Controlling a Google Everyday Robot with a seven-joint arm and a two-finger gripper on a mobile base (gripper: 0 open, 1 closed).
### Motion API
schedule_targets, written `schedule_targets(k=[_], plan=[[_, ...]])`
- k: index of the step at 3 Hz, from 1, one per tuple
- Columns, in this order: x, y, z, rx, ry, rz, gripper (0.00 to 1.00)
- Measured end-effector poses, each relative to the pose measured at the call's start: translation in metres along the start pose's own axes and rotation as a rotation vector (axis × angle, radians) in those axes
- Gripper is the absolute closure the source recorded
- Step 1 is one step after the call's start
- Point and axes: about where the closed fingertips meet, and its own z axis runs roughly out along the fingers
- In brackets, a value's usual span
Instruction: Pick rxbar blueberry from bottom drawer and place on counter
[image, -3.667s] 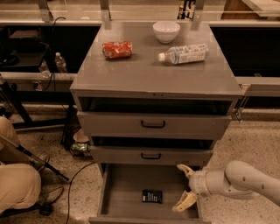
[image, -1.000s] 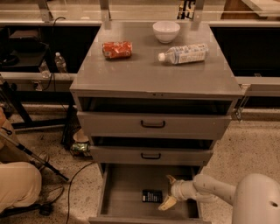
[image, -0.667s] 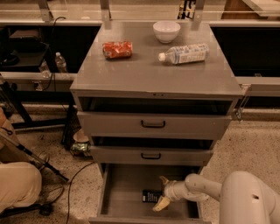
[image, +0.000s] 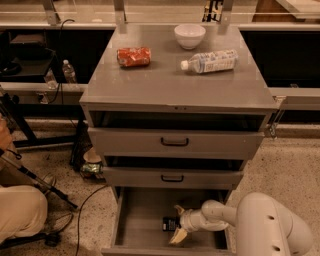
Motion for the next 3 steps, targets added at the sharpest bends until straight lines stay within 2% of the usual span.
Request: schedule_targets(k=[2, 3], plan=[[0.0099, 0.0139, 0.0178, -0.048, 0.031, -0.004, 0.00], [0.0131, 0.0176, 0.0203, -0.066, 0.032, -0.003, 0.23]])
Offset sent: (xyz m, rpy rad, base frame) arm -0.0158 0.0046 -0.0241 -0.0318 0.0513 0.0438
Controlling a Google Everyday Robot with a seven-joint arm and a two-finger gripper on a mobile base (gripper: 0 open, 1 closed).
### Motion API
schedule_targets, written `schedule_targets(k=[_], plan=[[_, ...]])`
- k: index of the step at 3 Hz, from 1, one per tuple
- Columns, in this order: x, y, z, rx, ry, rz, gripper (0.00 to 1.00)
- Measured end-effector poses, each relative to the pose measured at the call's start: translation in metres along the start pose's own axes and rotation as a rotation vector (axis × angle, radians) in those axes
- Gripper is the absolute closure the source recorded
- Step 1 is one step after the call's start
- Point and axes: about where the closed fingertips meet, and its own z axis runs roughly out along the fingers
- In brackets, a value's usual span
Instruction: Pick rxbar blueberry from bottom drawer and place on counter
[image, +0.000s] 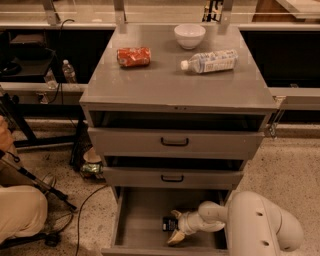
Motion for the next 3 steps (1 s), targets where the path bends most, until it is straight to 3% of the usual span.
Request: schedule_targets(k=[3], plan=[[-0.0015, 0.0017, -0.0022, -0.009, -0.001, 0.001, 0.93]])
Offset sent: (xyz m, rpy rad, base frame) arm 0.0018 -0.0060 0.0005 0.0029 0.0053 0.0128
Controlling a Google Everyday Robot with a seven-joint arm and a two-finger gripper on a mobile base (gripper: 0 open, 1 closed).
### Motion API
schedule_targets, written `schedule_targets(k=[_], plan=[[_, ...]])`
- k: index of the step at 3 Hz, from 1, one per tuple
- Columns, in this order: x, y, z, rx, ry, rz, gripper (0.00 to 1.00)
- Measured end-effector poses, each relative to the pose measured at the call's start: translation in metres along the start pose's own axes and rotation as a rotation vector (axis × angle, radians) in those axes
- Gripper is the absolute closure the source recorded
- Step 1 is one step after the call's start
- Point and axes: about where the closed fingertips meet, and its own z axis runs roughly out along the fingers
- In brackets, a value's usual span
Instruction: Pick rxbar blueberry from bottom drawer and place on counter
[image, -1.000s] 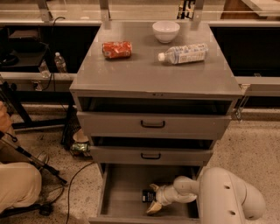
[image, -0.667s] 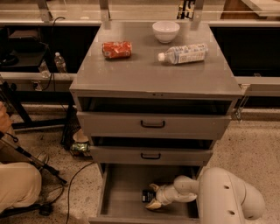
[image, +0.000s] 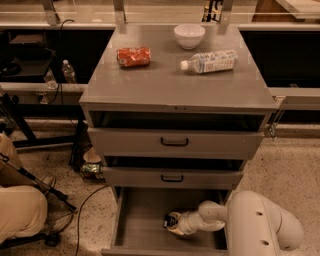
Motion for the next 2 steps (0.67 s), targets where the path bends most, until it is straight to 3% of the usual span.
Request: schedule_targets(k=[1, 2], plan=[[-0.0016, 0.0002, -0.0018, 0.000, 0.000, 0.000, 1.00], [-0.0017, 0.0002, -0.0018, 0.000, 0.000, 0.000, 1.00]])
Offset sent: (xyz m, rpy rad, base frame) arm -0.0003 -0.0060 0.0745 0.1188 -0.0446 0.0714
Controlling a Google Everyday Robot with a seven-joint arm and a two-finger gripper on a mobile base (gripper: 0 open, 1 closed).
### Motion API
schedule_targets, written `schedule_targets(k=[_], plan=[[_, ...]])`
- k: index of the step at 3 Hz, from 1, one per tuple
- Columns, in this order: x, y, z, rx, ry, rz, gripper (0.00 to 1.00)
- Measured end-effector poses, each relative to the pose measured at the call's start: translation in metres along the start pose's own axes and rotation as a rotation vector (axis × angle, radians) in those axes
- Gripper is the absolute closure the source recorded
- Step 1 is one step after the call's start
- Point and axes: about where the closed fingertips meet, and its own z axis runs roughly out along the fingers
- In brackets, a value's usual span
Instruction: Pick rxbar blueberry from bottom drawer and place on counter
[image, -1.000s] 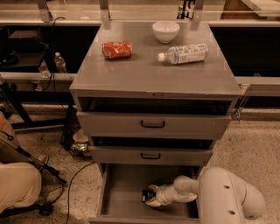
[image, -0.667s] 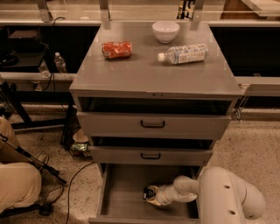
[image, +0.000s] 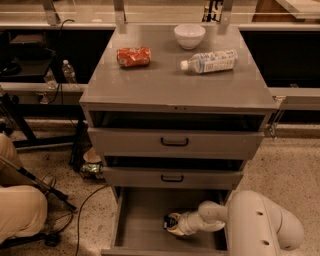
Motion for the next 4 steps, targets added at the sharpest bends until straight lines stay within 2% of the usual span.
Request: schedule_targets(k=[3, 4], plan=[[0.000, 0.000, 0.000, 0.000, 0.000, 0.000, 1.00], [-0.017, 0.004, -0.022, 0.000, -0.026, -0.026, 1.00]])
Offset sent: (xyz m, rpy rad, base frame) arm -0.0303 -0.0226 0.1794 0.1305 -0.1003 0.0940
